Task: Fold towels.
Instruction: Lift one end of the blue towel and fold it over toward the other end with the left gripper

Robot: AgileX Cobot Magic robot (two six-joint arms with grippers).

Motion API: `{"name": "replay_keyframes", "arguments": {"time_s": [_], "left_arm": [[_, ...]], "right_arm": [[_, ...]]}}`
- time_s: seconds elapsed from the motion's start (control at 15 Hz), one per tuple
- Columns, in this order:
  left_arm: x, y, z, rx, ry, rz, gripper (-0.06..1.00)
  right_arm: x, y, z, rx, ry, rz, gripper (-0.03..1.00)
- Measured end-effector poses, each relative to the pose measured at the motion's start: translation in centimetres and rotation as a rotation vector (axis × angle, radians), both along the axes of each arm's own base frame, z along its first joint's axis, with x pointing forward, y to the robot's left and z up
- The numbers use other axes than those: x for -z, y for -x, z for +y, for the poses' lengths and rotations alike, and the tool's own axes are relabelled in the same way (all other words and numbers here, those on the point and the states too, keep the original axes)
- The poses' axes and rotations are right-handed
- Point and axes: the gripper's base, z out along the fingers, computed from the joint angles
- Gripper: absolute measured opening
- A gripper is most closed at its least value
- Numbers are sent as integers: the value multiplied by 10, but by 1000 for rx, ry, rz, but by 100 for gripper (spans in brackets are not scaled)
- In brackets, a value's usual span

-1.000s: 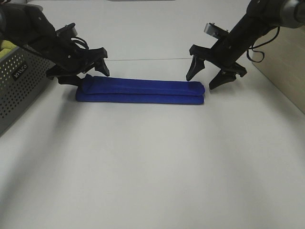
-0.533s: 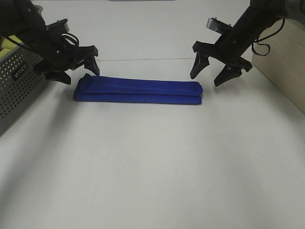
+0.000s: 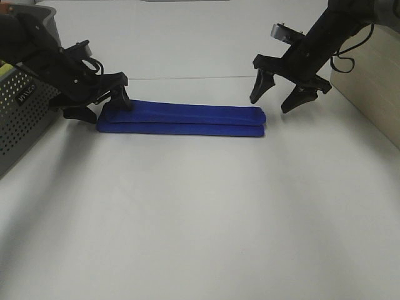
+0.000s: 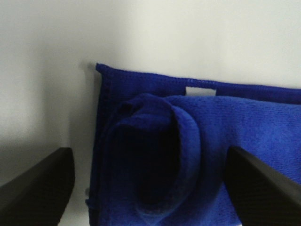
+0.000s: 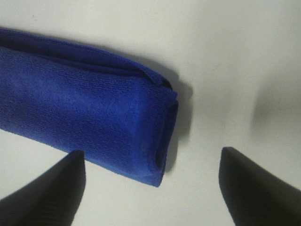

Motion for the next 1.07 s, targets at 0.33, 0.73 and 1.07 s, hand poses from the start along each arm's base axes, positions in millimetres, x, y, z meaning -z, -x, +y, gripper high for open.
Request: {"name": "replay_keyframes", "arguments": {"time_s": [0.33, 0.73, 1.07], "left_arm": [[7, -1, 1, 0, -14, -2, 68], [7, -4, 2, -13, -23, -33, 17], [2, -3, 2, -6, -26, -36, 10]], "right_arm": [[0, 0, 0, 0, 1, 0, 74], [0, 0, 0, 0, 1, 0, 74], [0, 0, 0, 0, 1, 0, 74]]}}
